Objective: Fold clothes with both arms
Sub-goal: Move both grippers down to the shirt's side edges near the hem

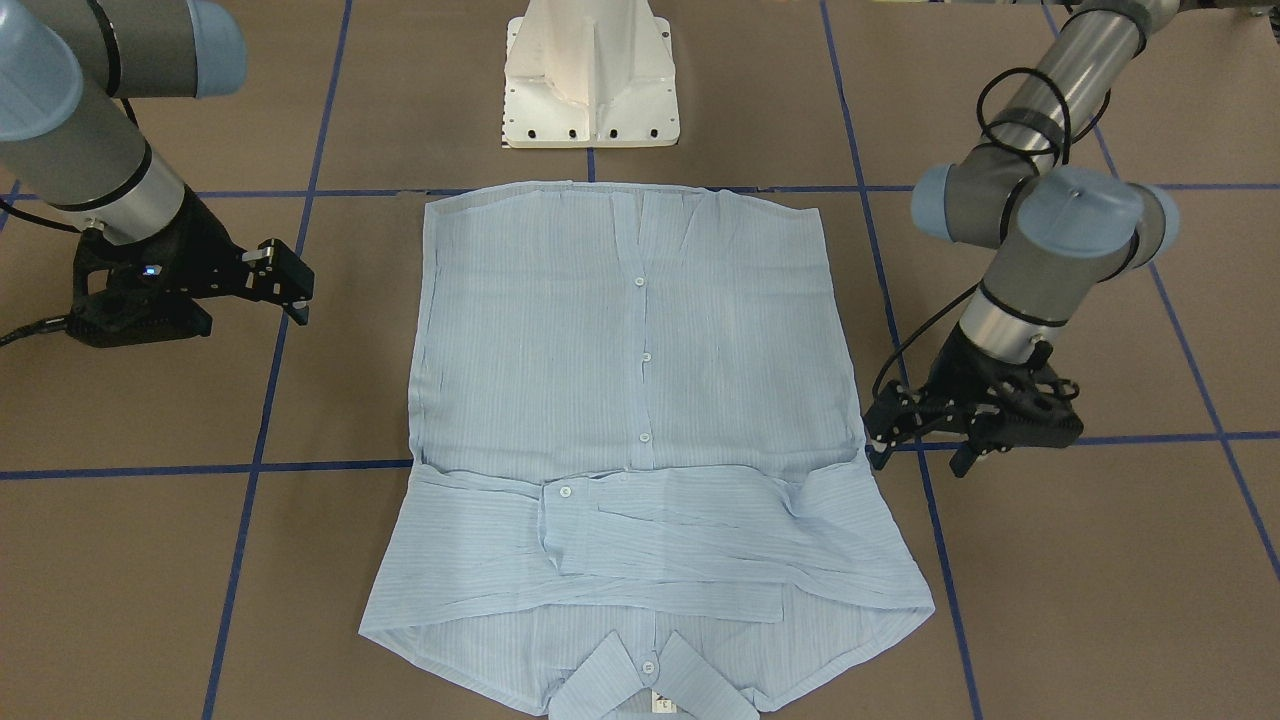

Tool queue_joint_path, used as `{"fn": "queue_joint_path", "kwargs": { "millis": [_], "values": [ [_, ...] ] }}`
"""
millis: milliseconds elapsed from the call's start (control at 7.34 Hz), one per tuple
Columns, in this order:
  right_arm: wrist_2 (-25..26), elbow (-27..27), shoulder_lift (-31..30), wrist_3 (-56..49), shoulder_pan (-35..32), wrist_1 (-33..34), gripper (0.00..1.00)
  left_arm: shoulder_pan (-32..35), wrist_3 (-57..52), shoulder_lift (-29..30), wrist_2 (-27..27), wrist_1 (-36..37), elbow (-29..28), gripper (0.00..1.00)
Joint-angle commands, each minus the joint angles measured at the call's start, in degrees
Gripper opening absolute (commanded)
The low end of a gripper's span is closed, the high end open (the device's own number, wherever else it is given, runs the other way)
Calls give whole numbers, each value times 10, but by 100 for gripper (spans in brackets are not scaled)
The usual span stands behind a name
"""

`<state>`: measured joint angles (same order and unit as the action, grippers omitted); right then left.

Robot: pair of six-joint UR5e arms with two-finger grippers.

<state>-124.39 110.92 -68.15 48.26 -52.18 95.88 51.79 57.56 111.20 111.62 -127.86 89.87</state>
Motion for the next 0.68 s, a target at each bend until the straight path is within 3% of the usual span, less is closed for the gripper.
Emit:
{"fn": "queue_joint_path", "kwargs": {
  "millis": [0,273,409,545],
  "values": [
    [63,41,-53,121,85,-85,100,1,1,-100,53,88,155,99],
    [73,75,-89,153,137,-100,100,-9,38,-169,55,92,201,99],
    [86,78,-88,188,167,-100,100,-46,139,-183,52,62,213,99],
    [142,81,-88,226,222,-100,100,-87,218,-197,45,10,213,99]
  ]
}}
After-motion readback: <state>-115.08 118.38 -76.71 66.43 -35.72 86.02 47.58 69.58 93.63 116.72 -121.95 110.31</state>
